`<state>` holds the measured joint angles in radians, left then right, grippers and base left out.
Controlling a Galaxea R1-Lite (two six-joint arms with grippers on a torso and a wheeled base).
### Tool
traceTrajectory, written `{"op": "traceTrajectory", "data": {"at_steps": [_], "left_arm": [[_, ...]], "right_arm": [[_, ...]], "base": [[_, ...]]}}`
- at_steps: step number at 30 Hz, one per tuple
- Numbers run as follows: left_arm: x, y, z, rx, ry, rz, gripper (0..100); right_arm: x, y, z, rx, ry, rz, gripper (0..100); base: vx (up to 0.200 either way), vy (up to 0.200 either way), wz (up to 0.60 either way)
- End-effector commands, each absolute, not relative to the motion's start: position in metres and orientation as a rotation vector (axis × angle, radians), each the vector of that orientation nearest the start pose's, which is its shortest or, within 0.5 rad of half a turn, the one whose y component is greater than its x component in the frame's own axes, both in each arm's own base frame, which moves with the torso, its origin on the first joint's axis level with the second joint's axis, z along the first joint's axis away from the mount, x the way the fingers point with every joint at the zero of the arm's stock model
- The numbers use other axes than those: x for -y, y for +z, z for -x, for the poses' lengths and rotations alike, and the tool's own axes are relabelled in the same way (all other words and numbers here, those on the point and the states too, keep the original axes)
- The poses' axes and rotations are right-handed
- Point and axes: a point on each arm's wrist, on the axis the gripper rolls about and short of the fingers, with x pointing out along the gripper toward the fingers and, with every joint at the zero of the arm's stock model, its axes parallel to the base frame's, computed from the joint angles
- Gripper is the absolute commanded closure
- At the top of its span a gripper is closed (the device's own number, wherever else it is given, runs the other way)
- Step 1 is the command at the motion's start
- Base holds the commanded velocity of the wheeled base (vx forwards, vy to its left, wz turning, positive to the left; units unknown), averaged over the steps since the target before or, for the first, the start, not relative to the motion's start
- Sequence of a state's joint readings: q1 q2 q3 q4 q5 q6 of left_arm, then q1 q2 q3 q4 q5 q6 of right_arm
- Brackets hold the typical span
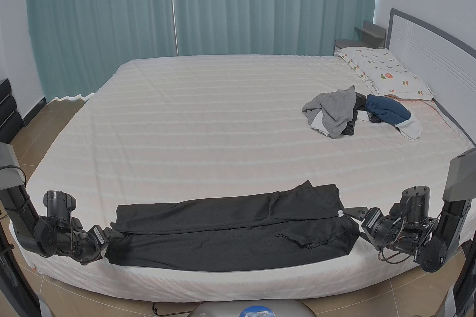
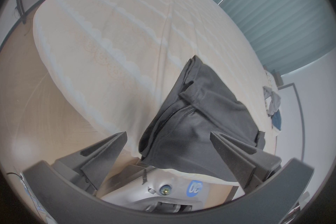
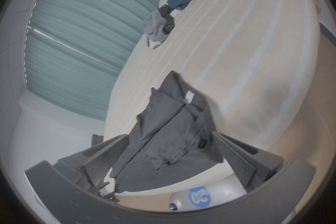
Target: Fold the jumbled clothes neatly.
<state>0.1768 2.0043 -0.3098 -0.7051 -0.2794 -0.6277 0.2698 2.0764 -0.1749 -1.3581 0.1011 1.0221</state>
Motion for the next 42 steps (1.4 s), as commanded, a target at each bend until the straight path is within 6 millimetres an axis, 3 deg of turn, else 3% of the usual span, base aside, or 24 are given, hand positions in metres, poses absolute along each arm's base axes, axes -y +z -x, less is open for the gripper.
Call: {"op": "traceTrajectory", "data": {"at_steps": [1, 4, 7, 8, 14, 22, 25, 28, 29, 31, 32, 34, 38, 42], "left_arm": [[-0.038, 0.012, -0.235, -0.947, 0.171, 0.886, 0], [-0.038, 0.013, -0.235, -0.950, 0.148, 0.919, 0], [-0.038, 0.012, -0.235, -0.954, 0.142, 0.936, 0], [-0.038, 0.013, -0.237, -0.945, 0.139, 0.935, 0], [-0.039, 0.013, -0.237, -0.945, 0.142, 0.940, 0], [-0.038, 0.012, -0.237, -0.947, 0.139, 0.941, 0], [-0.039, 0.013, -0.238, -0.945, 0.140, 0.942, 0], [-0.039, 0.013, -0.238, -0.946, 0.139, 0.941, 0], [-0.039, 0.013, -0.238, -0.946, 0.139, 0.941, 0], [-0.039, 0.013, -0.238, -0.946, 0.139, 0.941, 0], [-0.039, 0.013, -0.238, -0.946, 0.139, 0.941, 0], [-0.039, 0.013, -0.238, -0.946, 0.139, 0.941, 0], [-0.039, 0.013, -0.238, -0.945, 0.138, 0.941, 0], [-0.039, 0.013, -0.238, -0.944, 0.137, 0.939, 0]], "right_arm": [[-0.090, 0.008, -0.245, -0.741, 0.097, -0.995, 0], [-0.094, 0.001, -0.248, -0.758, 0.092, -0.992, 0], [-0.090, 0.011, -0.250, -0.707, 0.091, -1.000, 0], [-0.082, 0.034, -0.251, -0.631, 0.119, -1.022, 0], [-0.084, 0.071, -0.239, -0.555, 0.189, -1.022, 0], [-0.078, 0.101, -0.227, -0.493, 0.223, -1.003, 0], [-0.082, 0.097, -0.227, -0.530, 0.230, -0.997, 0], [-0.097, 0.072, -0.231, -0.648, 0.227, -0.999, 0], [-0.105, 0.053, -0.236, -0.720, 0.198, -1.014, 0], [-0.107, 0.048, -0.238, -0.736, 0.192, -1.024, 0], [-0.116, 0.029, -0.246, -0.789, 0.171, -1.060, 0], [-0.120, 0.015, -0.251, -0.811, 0.157, -1.053, 0], [-0.122, 0.002, -0.252, -0.847, 0.135, -1.039, 0], [-0.124, 0.000, -0.255, -0.846, 0.134, -1.034, 0]], "base": [[0.000, 0.000, 0.00], [0.000, 0.000, 0.00], [0.000, 0.000, 0.00], [0.000, 0.000, 0.00], [0.000, 0.000, 0.00], [0.000, 0.000, 0.00], [0.000, 0.000, 0.00], [0.000, 0.000, 0.00], [0.000, 0.000, 0.00], [0.000, 0.000, 0.00], [0.000, 0.000, 0.00], [0.000, 0.000, 0.00], [0.000, 0.000, 0.00], [0.000, 0.000, 0.00]]}}
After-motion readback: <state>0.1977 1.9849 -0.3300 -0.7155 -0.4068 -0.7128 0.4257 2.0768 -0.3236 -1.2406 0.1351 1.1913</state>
